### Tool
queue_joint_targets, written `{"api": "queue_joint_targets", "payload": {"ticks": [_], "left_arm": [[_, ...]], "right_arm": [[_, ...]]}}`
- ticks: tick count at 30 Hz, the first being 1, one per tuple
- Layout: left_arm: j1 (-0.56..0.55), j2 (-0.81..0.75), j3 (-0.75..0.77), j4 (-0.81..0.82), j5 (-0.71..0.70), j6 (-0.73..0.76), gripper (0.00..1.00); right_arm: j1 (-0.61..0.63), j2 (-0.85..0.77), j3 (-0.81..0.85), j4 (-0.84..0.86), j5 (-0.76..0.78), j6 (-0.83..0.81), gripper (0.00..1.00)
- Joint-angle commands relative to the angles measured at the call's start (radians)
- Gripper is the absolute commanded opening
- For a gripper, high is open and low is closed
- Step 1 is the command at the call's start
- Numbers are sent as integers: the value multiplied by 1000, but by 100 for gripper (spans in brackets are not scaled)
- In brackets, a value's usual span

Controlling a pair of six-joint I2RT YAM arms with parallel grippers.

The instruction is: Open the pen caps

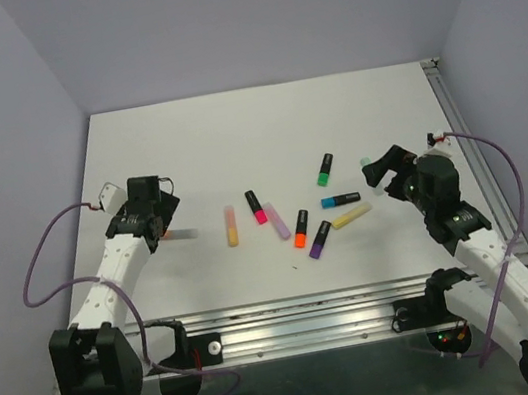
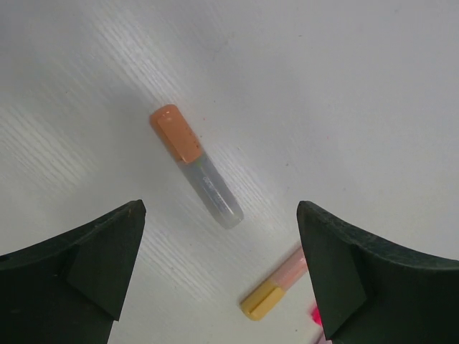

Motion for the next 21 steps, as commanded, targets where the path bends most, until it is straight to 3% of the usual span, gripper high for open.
{"api": "queue_joint_targets", "payload": {"ticks": [1, 12, 15, 21], "left_arm": [[63, 113, -15, 47, 82, 40, 99], [145, 331, 27, 72, 48, -3, 97], [157, 371, 30, 79, 53, -5, 88], [157, 443, 30, 107, 103, 0, 82]], "right_arm": [[4, 11, 36, 5, -18, -58, 100], [4, 21, 33, -63, 82, -50, 100], [4, 32, 33, -71, 84, -49, 100], [5, 72, 45, -89, 74, -53, 100]]}}
